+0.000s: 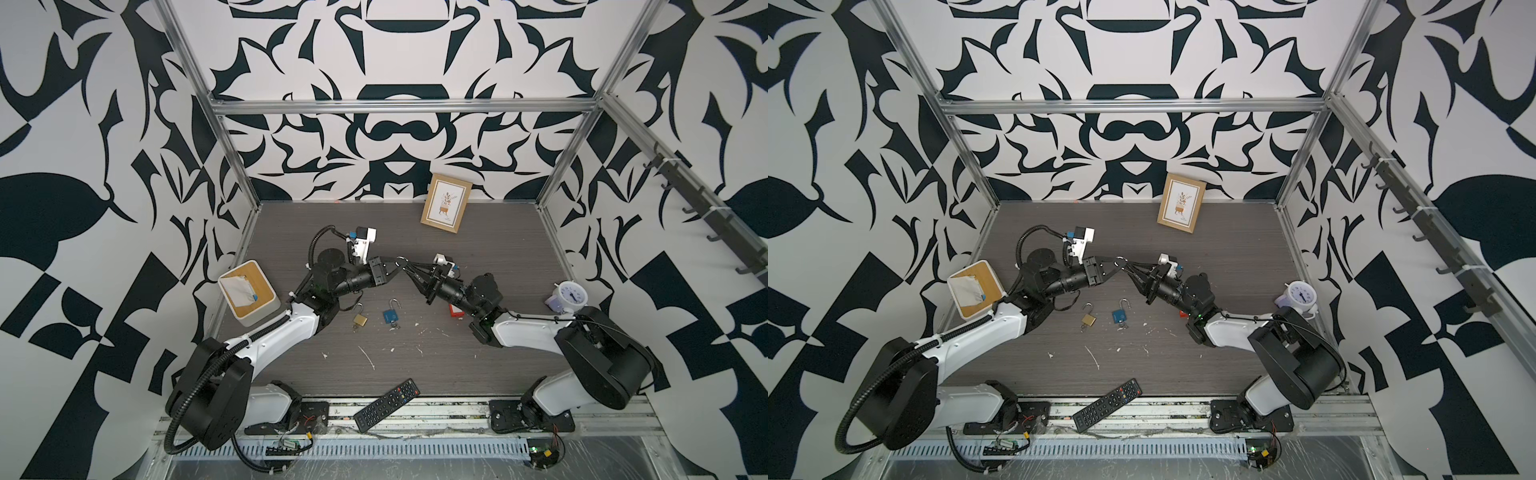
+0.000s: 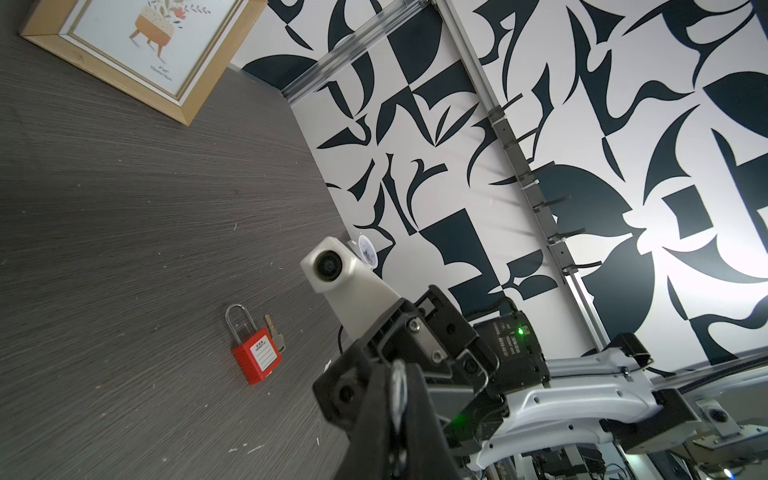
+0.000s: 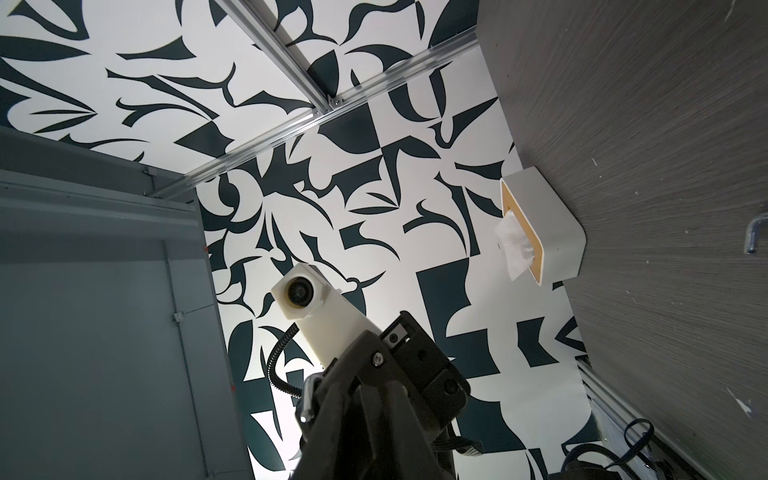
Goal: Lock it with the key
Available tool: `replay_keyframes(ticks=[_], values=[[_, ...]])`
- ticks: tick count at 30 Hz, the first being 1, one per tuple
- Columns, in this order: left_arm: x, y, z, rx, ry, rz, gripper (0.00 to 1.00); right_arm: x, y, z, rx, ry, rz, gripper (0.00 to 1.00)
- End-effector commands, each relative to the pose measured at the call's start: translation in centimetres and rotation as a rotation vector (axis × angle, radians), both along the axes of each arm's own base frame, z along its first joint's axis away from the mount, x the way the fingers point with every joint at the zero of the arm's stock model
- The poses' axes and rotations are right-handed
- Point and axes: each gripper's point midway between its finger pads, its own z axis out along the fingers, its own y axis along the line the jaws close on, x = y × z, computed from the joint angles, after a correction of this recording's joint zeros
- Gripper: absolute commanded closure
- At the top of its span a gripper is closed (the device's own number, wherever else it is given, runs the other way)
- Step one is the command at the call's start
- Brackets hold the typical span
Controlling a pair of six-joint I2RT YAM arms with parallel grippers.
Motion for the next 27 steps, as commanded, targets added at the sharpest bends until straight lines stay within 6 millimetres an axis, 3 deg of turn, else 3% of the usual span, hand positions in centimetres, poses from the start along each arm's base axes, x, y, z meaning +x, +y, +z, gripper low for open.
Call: replay_keyframes(ticks=[1, 4, 13, 16, 19, 22, 24, 27], values=[[-0.1, 0.1, -0.8, 0.012, 0.003, 0.005, 1.00, -1.3, 0.1, 4.3, 0.083, -0.132, 0.035, 0.82], [-0.1, 0.1, -1.0, 0.011, 0.006, 0.006, 1.00, -1.6, -0.2, 4.4, 0.079, -0.136, 0.034, 0.85], [0.1, 0.6, -1.4, 0.014, 0.008, 0.044, 1.00, -2.5, -0.7, 4.6, 0.062, -0.149, 0.036, 0.81], [0.1, 0.8, -1.5, 0.015, 0.008, 0.055, 1.00, -2.7, -0.8, 4.5, 0.060, -0.148, 0.039, 0.72], [0.1, 0.7, -1.6, 0.015, 0.011, 0.053, 1.00, -2.8, -1.0, 4.5, 0.062, -0.150, 0.036, 0.70], [0.1, 0.7, -1.8, 0.019, 0.017, 0.053, 1.00, -3.0, -1.1, 4.5, 0.064, -0.155, 0.031, 0.75], [0.1, 0.7, -1.8, 0.014, 0.017, 0.050, 1.00, -3.0, -1.2, 4.4, 0.064, -0.159, 0.027, 0.85], [0.0, 0.7, -1.7, 0.004, 0.014, 0.046, 1.00, -2.9, -1.3, 4.0, 0.064, -0.151, 0.020, 0.87]])
